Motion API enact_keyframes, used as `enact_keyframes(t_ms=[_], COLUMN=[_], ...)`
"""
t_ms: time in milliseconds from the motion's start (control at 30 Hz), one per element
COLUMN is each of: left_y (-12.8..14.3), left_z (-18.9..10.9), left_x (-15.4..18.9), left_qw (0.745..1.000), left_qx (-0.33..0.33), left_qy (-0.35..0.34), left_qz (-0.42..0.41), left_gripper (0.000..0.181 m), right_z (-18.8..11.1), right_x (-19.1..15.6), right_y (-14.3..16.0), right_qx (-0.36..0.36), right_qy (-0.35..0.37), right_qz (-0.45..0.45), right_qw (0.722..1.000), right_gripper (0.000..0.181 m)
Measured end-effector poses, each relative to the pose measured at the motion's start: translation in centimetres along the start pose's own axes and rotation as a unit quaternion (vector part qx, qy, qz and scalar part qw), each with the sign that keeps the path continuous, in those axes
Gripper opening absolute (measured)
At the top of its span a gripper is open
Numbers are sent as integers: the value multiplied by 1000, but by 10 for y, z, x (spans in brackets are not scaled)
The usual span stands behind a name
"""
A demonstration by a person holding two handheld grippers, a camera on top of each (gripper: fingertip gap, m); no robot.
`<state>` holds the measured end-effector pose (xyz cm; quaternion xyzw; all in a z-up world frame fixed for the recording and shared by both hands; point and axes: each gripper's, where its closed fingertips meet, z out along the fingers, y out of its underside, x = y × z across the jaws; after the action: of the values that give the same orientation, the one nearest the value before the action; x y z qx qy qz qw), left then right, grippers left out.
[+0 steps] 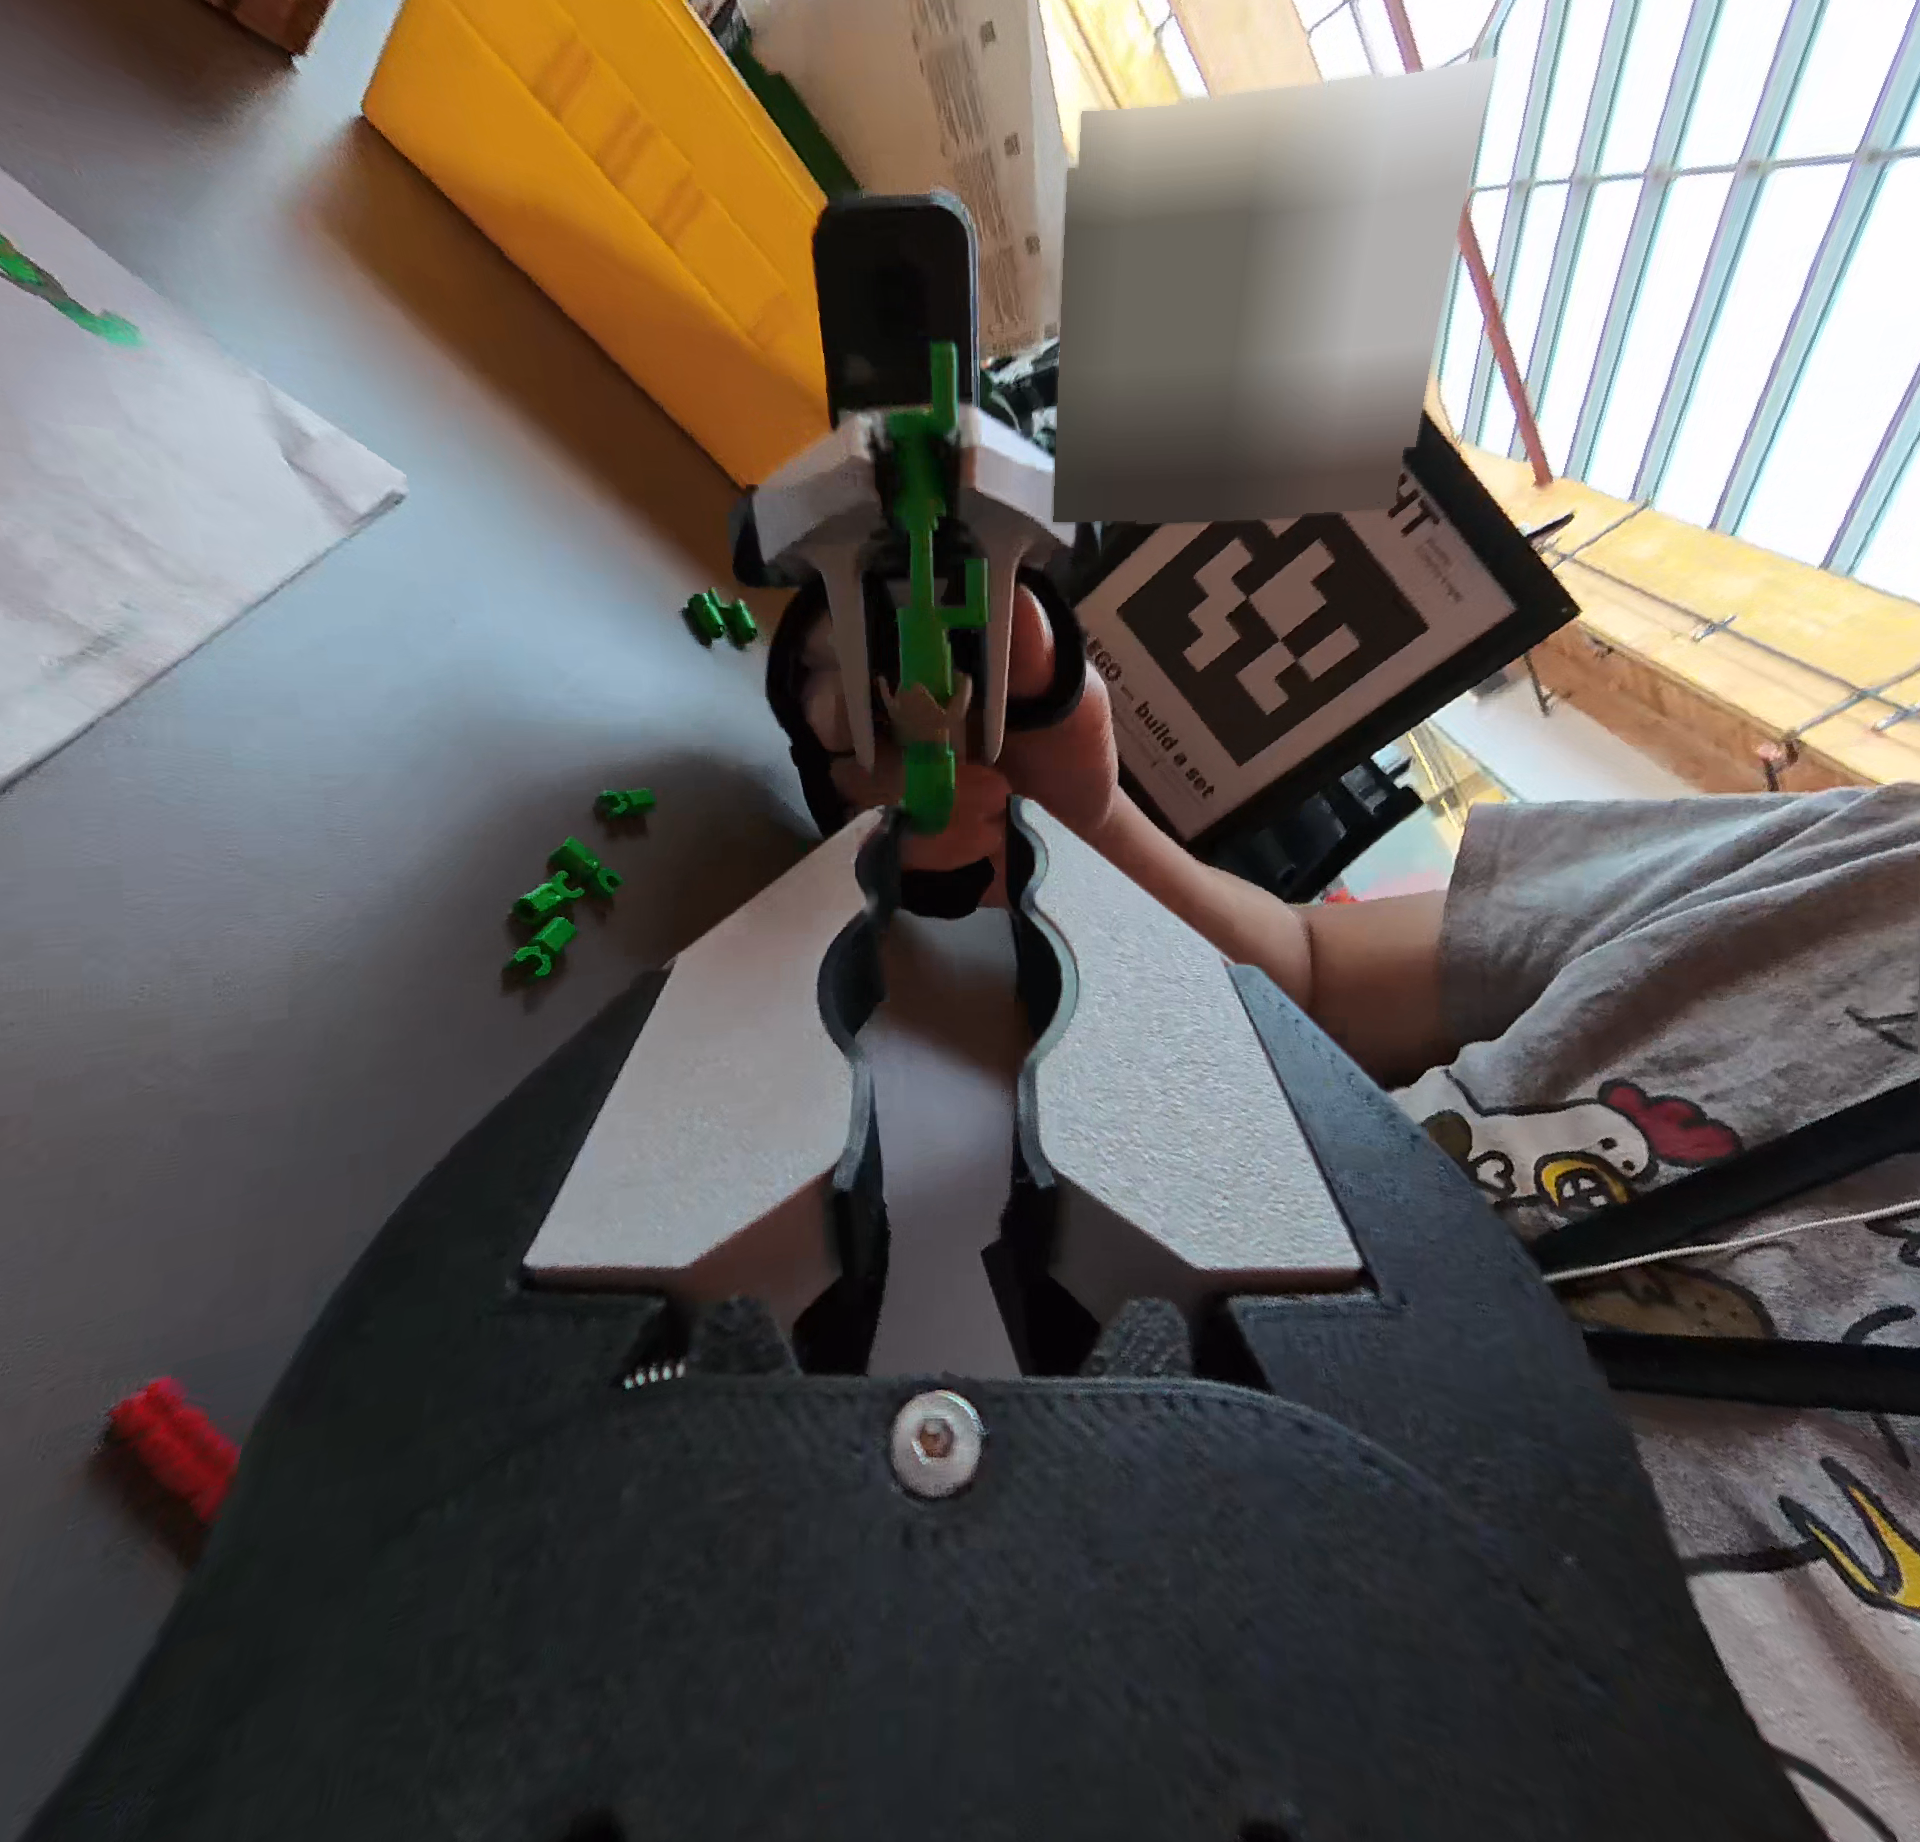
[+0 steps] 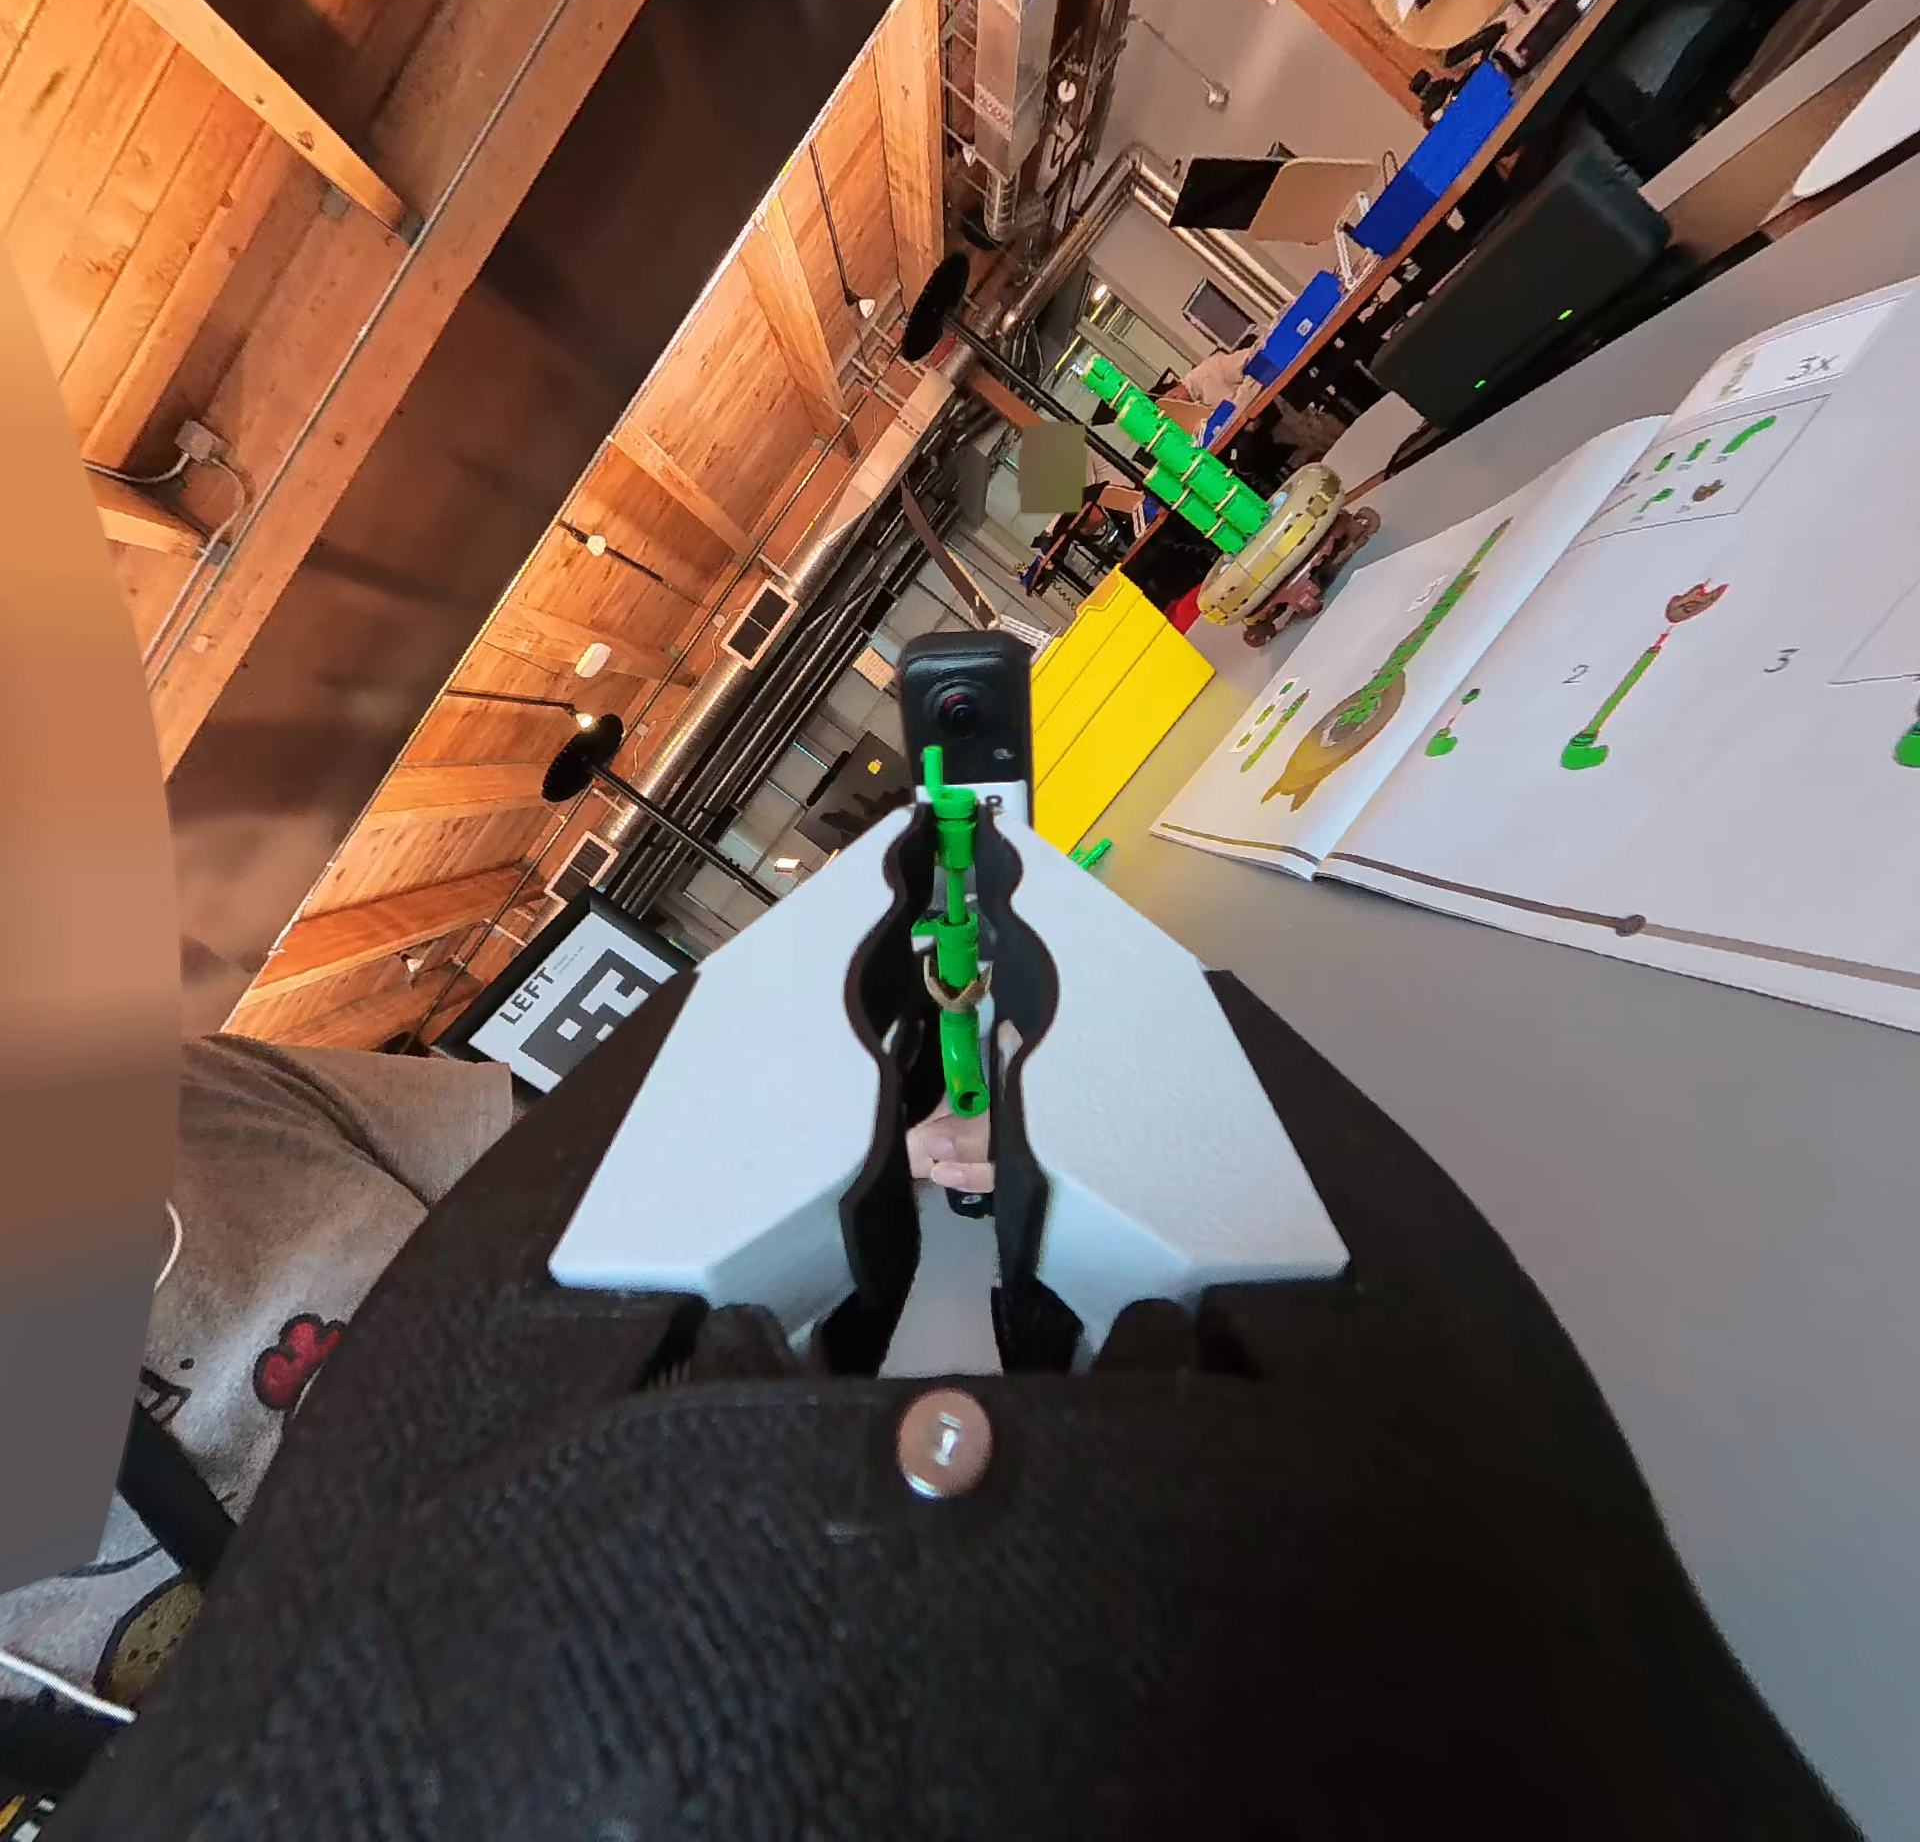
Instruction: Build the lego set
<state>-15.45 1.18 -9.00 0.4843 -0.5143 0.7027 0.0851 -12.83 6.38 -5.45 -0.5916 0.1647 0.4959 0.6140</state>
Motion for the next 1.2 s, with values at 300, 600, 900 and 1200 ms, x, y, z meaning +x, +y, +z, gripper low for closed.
enact_keyframes(t_ms=[300, 600, 900, 1200], left_y=[-5, -6, -9, -9], left_z=[-1, -6, -10, -11], left_x=[-4, 0, 7, 10], left_qw=[1000, 1000, 1000, 998], left_qx=[8, 10, 7, -6], left_qy=[-16, 9, 0, -24], left_qz=[-1, -25, -4, 59], left_gripper=[6, 6, 6, 6], right_z=[1, -2, 0, -12], right_x=[2, -8, -28, -31], right_y=[-1, -9, 16, -12], right_qx=[2, -27, -123, -56], right_qy=[2, 42, 114, 96], right_qz=[2, -142, -556, -408], right_qw=[1000, 989, 814, 906], right_gripper=[6, 43, 63, 43])
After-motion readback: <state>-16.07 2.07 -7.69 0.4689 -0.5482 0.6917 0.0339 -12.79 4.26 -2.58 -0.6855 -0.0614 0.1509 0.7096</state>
